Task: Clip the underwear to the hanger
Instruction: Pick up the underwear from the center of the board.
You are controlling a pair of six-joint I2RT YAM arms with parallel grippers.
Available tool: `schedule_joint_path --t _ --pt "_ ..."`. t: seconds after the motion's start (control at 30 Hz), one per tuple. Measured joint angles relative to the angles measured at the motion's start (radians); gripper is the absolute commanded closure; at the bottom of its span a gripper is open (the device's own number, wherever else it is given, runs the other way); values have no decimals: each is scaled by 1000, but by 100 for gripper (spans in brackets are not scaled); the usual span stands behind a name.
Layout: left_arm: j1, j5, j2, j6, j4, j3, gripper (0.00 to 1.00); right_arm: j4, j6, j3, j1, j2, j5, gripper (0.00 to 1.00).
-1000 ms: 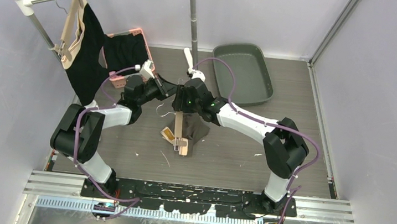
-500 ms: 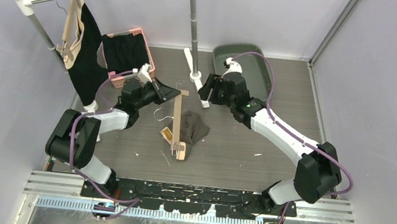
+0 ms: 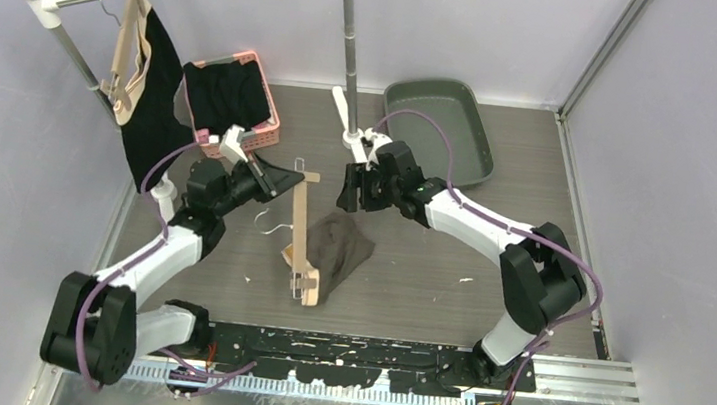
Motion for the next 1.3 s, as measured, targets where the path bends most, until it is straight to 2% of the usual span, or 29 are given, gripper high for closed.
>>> schedule_joint_path --t 0.17,0.33,0.67,1.1,1.23,1.3 --pt "3 -57 -145 10 -126 -80 100 3 -58 34 23 54 -63 34" --pt "11 -108 -222 11 -208 -117 100 -3 -94 96 55 117 -97 34" --pt "18 -130 -214 10 -243 -117 100 -25 -106 148 105 232 -122 33" --pt "19 -130 -208 10 -243 -124 100 -42 -129 148 110 287 -103 32" --pt "19 -133 -204 10 -243 -129 100 -45 -133 148 111 313 -98 38" --pt "19 -134 -200 10 -243 -129 100 -48 -135 148 111 319 -98 51"
